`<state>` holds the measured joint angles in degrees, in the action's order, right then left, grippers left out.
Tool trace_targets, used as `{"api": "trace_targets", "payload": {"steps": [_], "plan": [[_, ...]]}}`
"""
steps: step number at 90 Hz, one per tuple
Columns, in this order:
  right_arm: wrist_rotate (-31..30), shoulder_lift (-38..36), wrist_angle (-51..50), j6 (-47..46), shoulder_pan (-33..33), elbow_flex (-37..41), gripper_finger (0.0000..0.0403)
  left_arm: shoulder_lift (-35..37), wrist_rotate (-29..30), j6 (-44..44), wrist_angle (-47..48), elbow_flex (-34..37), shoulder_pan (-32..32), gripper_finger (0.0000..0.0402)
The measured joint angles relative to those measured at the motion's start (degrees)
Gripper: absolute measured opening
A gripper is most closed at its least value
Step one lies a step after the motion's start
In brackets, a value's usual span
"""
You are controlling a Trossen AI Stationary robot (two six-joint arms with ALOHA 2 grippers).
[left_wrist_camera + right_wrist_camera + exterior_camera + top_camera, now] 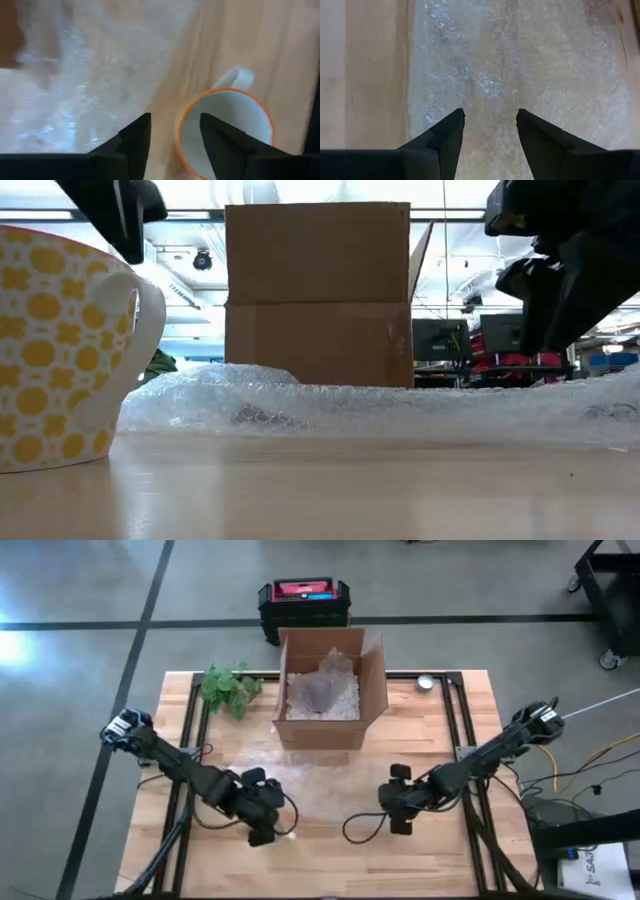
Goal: Wrap mug
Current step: Wrap the yellow mug with a bubble wrap
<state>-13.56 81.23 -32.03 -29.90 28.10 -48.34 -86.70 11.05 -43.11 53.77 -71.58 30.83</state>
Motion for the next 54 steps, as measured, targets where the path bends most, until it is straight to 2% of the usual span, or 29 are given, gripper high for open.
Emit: {"api": "trace_targets", "payload": {"steps": [16, 29, 41, 54], "plan": [[-0.4, 0.0, 1.3, 0.6, 0.0, 0.0, 0.0159, -0.3, -3.2, -2.4, -3.6, 4.4, 0.1, 0.0205], [-2.5, 0.5, 4.8, 2.3, 0.0, 0.0, 0.0155, -0.5, -3.7, -2.8, -10.5, 9.6, -0.5, 0.0195], [-2.6, 0.7, 6.1, 4.1, 0.0, 0.0, 0.0151, -0.6, -6.1, -3.0, -16.7, 13.2, -1.2, 0.0144], [-3.1, 0.7, 6.9, 5.9, 0.0, 0.0, 0.0152, -0.8, -6.2, -3.7, -18.1, 14.3, -1.5, 0.0037]]}}
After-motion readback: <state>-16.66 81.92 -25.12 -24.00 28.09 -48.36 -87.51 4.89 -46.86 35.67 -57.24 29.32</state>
